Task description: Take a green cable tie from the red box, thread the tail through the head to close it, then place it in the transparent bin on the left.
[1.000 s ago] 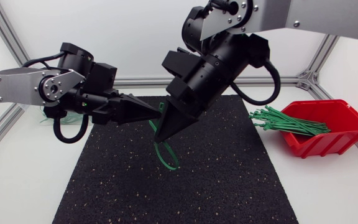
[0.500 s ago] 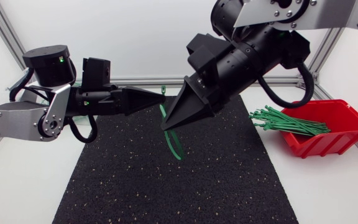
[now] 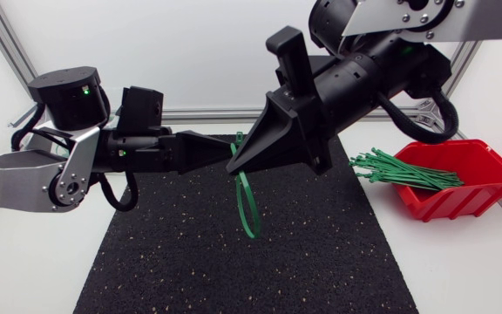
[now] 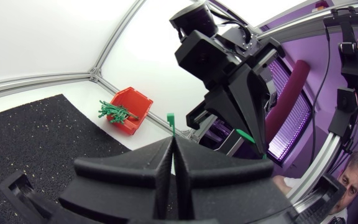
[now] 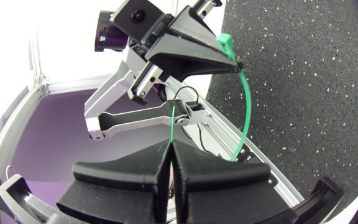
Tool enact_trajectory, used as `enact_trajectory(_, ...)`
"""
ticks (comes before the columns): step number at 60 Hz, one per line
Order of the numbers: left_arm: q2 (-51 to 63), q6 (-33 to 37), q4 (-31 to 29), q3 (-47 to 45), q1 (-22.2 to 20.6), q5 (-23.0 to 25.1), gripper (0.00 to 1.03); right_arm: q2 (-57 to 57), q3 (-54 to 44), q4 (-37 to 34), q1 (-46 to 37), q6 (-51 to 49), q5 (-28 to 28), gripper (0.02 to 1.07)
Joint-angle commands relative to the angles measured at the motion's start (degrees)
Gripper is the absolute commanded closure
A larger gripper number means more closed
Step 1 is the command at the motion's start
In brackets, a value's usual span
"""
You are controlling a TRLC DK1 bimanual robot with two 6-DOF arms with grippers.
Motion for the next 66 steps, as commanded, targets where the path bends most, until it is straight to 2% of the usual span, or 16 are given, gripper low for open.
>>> enact_trajectory(1, -0.87, -1.98, 0.91, -1.97, -0.87, 0.48, 1.00, -1.03, -1.89, 0.19, -0.79, 4.73, -1.61, 1.01)
enact_trajectory(9, -0.43, -1.98, 1.52, -2.41, -0.78, 0.30, 1.00, -1.30, -1.80, 0.28, -1.32, 8.24, -6.00, 1.01)
enact_trajectory(34, -1.05, -2.86, 2.14, -3.03, 1.15, -1.54, 1.00, 3.28, 1.98, -2.53, 0.17, 10.44, -5.12, 1.01)
enact_trajectory(37, -1.22, -2.86, 2.14, -3.12, 1.15, -1.81, 1.00, 3.63, 2.07, -2.62, 0.17, 10.53, -5.21, 0.93)
enact_trajectory(39, -1.31, -2.86, 2.32, -3.20, 1.15, -1.90, 1.00, 3.89, 2.24, -2.62, 0.17, 10.53, -5.12, 0.82)
enact_trajectory(45, -1.57, -2.95, 2.76, -3.56, 0.89, -2.95, 1.00, 4.33, 2.77, -3.06, 0.00, 10.79, -5.12, 0.74)
enact_trajectory(66, -2.37, -3.65, 5.13, -4.79, 0.89, -3.48, 1.00, 5.56, 4.35, -3.50, -0.35, 10.97, -4.42, 0.74)
